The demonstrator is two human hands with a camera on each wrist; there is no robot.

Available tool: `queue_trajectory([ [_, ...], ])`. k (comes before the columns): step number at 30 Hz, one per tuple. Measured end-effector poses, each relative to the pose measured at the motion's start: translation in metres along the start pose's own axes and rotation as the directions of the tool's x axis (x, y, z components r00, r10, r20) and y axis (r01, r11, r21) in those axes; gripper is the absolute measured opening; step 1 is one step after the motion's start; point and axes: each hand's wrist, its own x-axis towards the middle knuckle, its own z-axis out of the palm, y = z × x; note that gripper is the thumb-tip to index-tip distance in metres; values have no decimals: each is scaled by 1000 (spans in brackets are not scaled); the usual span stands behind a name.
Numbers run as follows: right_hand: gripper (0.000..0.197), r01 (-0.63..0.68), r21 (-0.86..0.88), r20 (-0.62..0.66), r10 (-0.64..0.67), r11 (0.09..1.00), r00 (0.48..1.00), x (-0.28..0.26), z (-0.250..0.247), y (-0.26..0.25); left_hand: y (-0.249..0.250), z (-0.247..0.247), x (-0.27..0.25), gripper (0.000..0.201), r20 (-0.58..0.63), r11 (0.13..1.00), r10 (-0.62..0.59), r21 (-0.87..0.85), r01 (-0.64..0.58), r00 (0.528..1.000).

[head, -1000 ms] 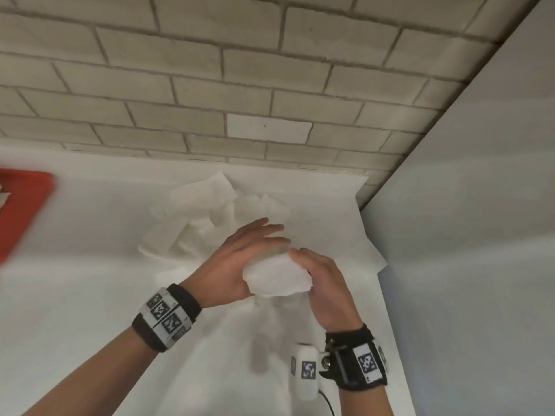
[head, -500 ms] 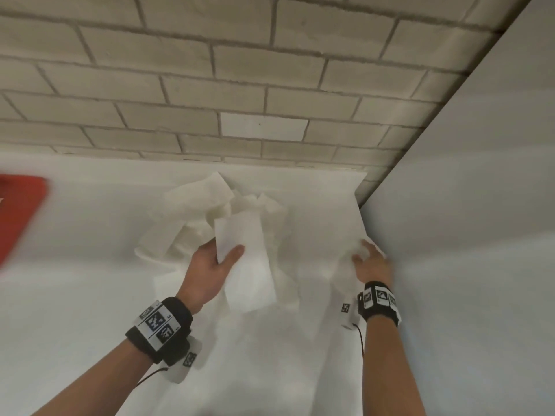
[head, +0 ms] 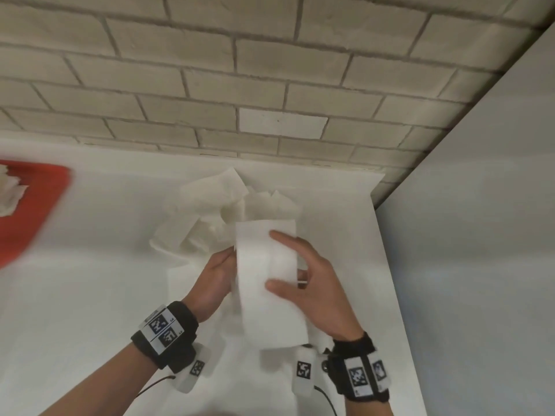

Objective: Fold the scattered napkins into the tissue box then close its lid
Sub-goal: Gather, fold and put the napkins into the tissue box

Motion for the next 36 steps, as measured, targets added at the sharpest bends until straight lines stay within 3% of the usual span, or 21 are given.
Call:
queue_trajectory([
  [4, 81, 1, -189, 31, 5, 982, 1000, 21, 28, 38, 8, -3, -10, 44, -31, 988, -45, -152, 39, 999],
  [6, 83, 4, -259, 37, 6, 966, 999, 28, 41, 47, 9, -9, -14, 58, -44, 967, -83, -246, 70, 996],
  [8, 84, 41, -317, 82, -16, 948, 997, 36, 52, 50, 5, -17, -16, 54, -102, 978, -45, -206, 23, 994],
  [10, 77, 22, -291, 108, 10, 956, 994, 51, 53, 46, -5, -28, -14, 34, -193, 997, 49, -41, -58, 980],
  [11, 66, -24, -261, 63, 42, 965, 997, 63, 49, 48, -11, -36, -12, 29, -237, 997, 75, 10, -75, 969],
  [13, 40, -164, -279, -196, 111, 946, 974, 99, 36, 58, -18, -50, -11, 27, -311, 997, 74, 22, -70, 947],
  [15, 40, -358, -399, -435, 170, 844, 884, 140, 19, 76, -19, -60, -11, 26, -357, 997, 75, 37, -66, 931],
  [18, 66, -584, -441, -435, 406, 682, 804, 186, 13, 92, -21, -71, -12, 22, -384, 995, 94, 75, -70, 918],
  [19, 63, -609, -447, -420, 448, 655, 789, 197, 14, 97, -21, -74, -13, 21, -385, 993, 103, 93, -73, 917],
  [21, 42, -595, -435, -422, 430, 676, 798, 216, 12, 111, -23, -80, -11, 23, -386, 988, 126, 134, -79, 914],
  [23, 34, -580, -409, -443, 403, 704, 801, 230, 10, 120, -23, -85, -10, 32, -393, 982, 151, 163, -92, 907],
  [25, 39, -586, -379, -471, 395, 716, 788, 237, 10, 122, -23, -87, -10, 39, -403, 981, 160, 167, -100, 901],
  [27, 56, -623, -334, -505, 424, 707, 752, 238, 14, 123, -26, -89, -8, 44, -408, 983, 143, 167, -81, 902],
  [29, 71, -631, -341, -459, 463, 697, 759, 234, 20, 125, -26, -88, -6, 48, -411, 985, 131, 161, -70, 902],
  [31, 47, -567, -356, -413, 419, 742, 808, 230, 22, 128, -25, -85, -6, 50, -404, 983, 138, 164, -77, 904],
  [33, 20, -447, -350, -436, 279, 823, 855, 227, 22, 127, -20, -83, -8, 56, -396, 978, 165, 183, -99, 903],
  [36, 5, -239, -353, -447, 61, 904, 892, 221, 18, 100, -12, -81, -11, 78, -351, 952, 272, 233, -198, 896],
])
